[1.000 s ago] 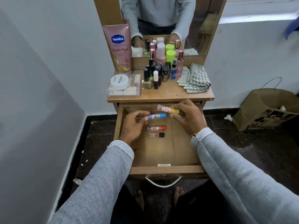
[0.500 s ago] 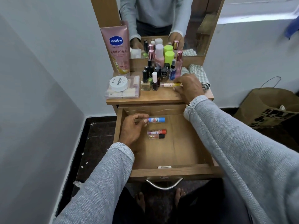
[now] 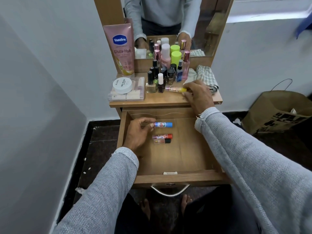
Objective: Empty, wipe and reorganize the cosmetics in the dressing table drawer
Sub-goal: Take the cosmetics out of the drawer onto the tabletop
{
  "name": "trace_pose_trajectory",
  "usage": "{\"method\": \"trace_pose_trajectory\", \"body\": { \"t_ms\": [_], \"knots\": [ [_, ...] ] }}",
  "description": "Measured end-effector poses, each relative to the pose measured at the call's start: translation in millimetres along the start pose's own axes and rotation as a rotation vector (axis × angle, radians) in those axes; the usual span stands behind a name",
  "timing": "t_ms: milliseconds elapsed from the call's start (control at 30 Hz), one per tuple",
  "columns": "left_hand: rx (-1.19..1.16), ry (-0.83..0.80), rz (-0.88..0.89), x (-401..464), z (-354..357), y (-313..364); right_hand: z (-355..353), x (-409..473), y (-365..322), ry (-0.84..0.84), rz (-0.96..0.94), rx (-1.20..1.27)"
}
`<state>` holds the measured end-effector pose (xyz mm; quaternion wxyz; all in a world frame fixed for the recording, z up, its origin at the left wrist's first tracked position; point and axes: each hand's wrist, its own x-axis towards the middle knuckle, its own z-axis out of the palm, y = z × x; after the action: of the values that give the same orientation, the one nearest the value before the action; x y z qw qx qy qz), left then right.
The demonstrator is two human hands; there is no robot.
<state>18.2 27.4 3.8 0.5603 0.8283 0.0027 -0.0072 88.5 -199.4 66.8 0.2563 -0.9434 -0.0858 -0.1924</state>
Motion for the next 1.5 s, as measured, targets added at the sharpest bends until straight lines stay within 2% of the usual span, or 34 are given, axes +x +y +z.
{"method": "trace_pose_trajectory", "body": {
  "t_ms": [267, 633, 700, 800, 867, 1033, 1133, 1167, 1233, 1300, 1333, 1500],
  "knots": [
    [-0.027, -0.016, -0.027, -1.9, -0.6, 1.1, 6.1, 1.7, -10.4, 0.067, 0.018, 0.009],
    [-0.114, 0.008, -0.070, -3.0, 0.7, 8.4, -0.1, -45.2, -10.3, 0.183, -0.100, 0.094],
    [-0.167, 0.005, -0.068, -4.5, 0.2, 11.3, 2.5, -63.0, -18.4, 0.084, -0.166, 0.096],
    [-0.200, -0.002, -0.057, -5.4, -0.9, 12.5, 12.5, -82.6, -25.5, -0.242, -0.277, -0.008],
    [-0.220, -0.004, -0.063, -6.0, -1.6, 12.2, 18.8, -86.5, -25.4, -0.337, -0.307, -0.062],
    [-0.211, -0.030, -0.062, -9.1, -2.3, 16.9, 20.2, -77.3, -26.6, -0.282, -0.324, -0.108],
    [-0.333, 0.004, -0.109, -7.3, -2.1, 19.1, 12.6, -68.2, -24.8, -0.187, -0.370, -0.104],
    [-0.315, 0.037, -0.117, -6.5, -2.0, 18.1, 8.9, -64.2, -23.8, -0.134, -0.370, -0.089],
    [0.011, 0.095, -0.042, -5.2, -2.3, 8.5, 0.1, -53.8, -21.4, -0.025, -0.346, -0.075],
    [0.383, 0.031, 0.053, -4.6, 0.1, -5.0, -8.3, -40.7, -18.2, 0.040, -0.272, -0.081],
    [0.489, -0.026, 0.074, -4.8, 2.2, -10.2, -11.3, -33.9, -16.1, 0.056, -0.231, -0.087],
    [0.650, -0.163, 0.121, -6.7, 7.1, -15.0, -7.7, -9.2, -9.8, 0.034, -0.197, -0.136]
  ]
}}
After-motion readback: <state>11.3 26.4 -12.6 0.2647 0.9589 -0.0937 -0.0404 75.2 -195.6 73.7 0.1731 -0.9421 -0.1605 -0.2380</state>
